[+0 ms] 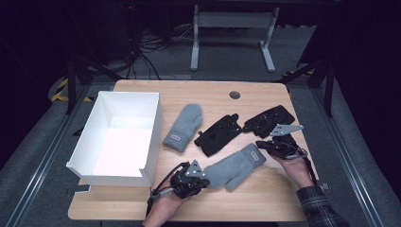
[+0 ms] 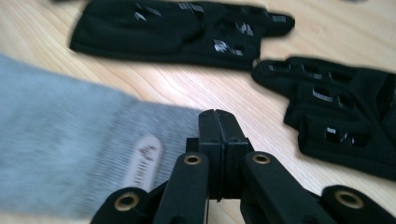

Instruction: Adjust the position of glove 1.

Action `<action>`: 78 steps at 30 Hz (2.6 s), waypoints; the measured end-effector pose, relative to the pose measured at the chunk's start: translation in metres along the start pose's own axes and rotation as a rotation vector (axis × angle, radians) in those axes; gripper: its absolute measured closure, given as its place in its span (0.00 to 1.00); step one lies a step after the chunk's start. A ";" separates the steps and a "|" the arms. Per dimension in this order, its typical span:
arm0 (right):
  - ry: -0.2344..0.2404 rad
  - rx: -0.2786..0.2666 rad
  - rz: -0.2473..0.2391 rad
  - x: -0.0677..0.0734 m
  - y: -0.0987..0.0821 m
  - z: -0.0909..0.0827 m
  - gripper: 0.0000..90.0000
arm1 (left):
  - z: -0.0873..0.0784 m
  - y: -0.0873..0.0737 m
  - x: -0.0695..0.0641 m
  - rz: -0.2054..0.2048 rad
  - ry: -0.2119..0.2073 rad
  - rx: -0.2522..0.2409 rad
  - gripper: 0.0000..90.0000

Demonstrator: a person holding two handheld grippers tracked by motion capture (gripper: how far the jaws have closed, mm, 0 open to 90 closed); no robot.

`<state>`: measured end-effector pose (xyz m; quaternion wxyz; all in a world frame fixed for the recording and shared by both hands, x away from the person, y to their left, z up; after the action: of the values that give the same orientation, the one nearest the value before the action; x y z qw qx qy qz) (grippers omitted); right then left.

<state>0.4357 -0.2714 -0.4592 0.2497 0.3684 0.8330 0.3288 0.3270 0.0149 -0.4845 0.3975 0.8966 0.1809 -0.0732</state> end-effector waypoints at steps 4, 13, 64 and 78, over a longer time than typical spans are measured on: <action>0.010 0.049 -0.009 0.000 -0.010 0.007 1.00 | 0.004 -0.001 0.005 -0.014 0.011 0.019 0.98; 0.036 0.083 -0.045 0.012 -0.025 -0.008 1.00 | -0.005 -0.003 0.020 -0.058 0.029 0.003 0.98; 0.271 0.090 -0.269 0.078 0.006 0.014 1.00 | 0.017 0.014 0.020 -0.077 -0.013 0.041 1.00; 0.326 0.126 -0.276 0.081 -0.018 -0.006 1.00 | 0.037 0.036 0.020 -0.055 -0.022 0.065 1.00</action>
<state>0.3749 -0.2199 -0.4821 0.1309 0.2079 0.9237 0.2941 0.3601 -0.0291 -0.4904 0.3677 0.9029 0.1988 -0.1000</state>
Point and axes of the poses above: each handheld gripper's, and its own axes: z roughly forward along the jaws, y roughly out of its top, x roughly to its left, the point moved 5 cm from there along z, roughly forward along the jaws, and after that the axes turned 12 degrees about -y, right-handed, at the moved point
